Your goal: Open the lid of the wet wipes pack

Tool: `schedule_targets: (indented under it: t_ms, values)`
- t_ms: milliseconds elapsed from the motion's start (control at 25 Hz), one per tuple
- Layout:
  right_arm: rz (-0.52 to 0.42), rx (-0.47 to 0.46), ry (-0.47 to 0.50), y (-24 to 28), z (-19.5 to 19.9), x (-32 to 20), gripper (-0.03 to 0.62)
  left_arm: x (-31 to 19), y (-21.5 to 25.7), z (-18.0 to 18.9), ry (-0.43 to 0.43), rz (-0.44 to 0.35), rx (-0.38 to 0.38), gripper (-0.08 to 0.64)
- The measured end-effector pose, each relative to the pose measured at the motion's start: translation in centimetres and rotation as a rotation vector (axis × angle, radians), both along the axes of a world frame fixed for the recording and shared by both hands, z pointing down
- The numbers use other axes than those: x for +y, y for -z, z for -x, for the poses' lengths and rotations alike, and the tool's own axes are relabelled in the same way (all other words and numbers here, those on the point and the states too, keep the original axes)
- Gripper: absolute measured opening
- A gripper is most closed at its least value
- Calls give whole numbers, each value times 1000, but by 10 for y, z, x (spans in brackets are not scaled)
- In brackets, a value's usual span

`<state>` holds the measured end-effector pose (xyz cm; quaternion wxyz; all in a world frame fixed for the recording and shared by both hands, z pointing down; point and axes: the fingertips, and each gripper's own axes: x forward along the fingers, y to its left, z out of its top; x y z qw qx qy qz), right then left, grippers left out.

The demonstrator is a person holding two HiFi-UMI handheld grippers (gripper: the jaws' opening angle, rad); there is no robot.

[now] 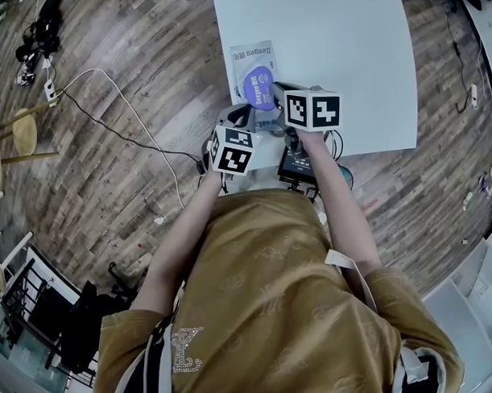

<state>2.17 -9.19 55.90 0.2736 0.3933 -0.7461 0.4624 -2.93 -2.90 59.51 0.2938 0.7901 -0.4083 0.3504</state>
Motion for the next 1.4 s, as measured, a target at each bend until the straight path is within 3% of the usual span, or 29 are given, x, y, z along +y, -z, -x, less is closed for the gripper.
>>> schedule_targets:
  t_ms: [1400]
  values:
    - [-26,-28,9,21,7,3,14,2,-1,-2,-13,19,11,5]
